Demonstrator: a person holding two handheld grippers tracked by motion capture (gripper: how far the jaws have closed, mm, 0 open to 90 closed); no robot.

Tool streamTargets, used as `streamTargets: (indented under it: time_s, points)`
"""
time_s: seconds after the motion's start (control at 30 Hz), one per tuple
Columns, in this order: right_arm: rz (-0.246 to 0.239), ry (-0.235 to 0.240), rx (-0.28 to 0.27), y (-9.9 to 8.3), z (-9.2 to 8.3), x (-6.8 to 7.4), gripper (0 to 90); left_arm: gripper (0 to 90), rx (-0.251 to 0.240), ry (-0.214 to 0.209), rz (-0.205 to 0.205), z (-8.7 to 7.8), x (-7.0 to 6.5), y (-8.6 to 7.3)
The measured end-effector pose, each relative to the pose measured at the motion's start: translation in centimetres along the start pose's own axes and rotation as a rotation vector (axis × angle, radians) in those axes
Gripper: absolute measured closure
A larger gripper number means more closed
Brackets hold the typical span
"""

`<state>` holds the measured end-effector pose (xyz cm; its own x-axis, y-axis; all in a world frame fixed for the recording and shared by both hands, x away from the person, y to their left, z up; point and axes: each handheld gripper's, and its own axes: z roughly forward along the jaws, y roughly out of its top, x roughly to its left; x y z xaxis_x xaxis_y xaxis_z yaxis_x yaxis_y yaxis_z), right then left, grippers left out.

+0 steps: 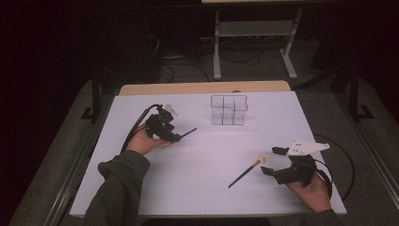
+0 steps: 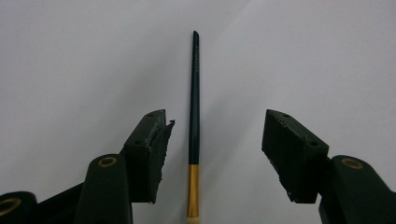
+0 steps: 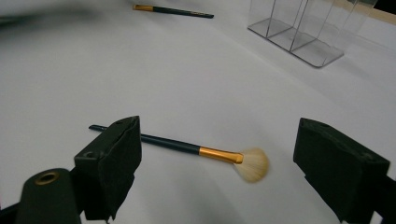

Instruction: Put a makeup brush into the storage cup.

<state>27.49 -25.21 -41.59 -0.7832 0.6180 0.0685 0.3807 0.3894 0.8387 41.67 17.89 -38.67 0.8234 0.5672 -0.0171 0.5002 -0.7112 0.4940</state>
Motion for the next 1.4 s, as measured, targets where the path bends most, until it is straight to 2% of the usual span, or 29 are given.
streamTargets:
  time_s: [0.03, 0.07, 0.13, 0.2, 0.23, 0.3, 0.37, 0.77, 1.07, 1.4]
  points:
    - [0.001, 0.000, -0.001, 0.0, 0.0, 0.0, 14.3, 41.5, 0.011, 0.002, 0.004, 0.2, 0.1, 0.0]
    - [0.001, 0.000, -0.002, 0.0, 0.0, 0.0, 14.3, 43.0, 0.007, 0.001, -0.012, 0.4, 0.1, 0.0]
    - [0.000, 0.002, -0.002, 0.0, 0.0, -0.1, 14.3, 45.0, 0.025, 0.002, -0.008, 0.6, 0.3, -0.1]
    - [-0.002, 0.003, -0.001, 0.0, 0.0, -0.1, 14.3, 48.4, 0.016, -0.002, -0.023, 0.9, 0.4, -0.1]
    - [-0.002, 0.003, 0.000, 0.0, 0.0, -0.1, 14.3, 50.4, 0.034, -0.001, -0.014, 0.9, 0.6, -0.1]
    - [-0.001, 0.003, 0.000, 0.0, 0.0, -0.1, 14.4, 51.3, 0.043, -0.005, -0.034, 1.3, 0.8, -0.2]
    - [-0.001, 0.006, 0.001, 0.0, 0.0, -0.1, 14.4, 53.6, 0.063, -0.006, -0.032, 1.7, 1.0, -0.3]
    - [-0.009, 0.004, 0.007, 0.0, 0.1, 0.0, 14.5, 63.2, 0.096, -0.009, -0.044, 2.8, 0.9, -0.3]
    - [-0.006, 0.003, 0.012, 0.0, 0.1, 0.0, 14.5, 70.3, 0.121, -0.012, -0.038, 3.1, 0.9, -0.4]
    - [-0.010, 0.001, 0.007, 0.0, 0.1, 0.0, 14.6, 75.5, 0.149, 0.008, -0.017, 3.2, 1.0, -0.4]
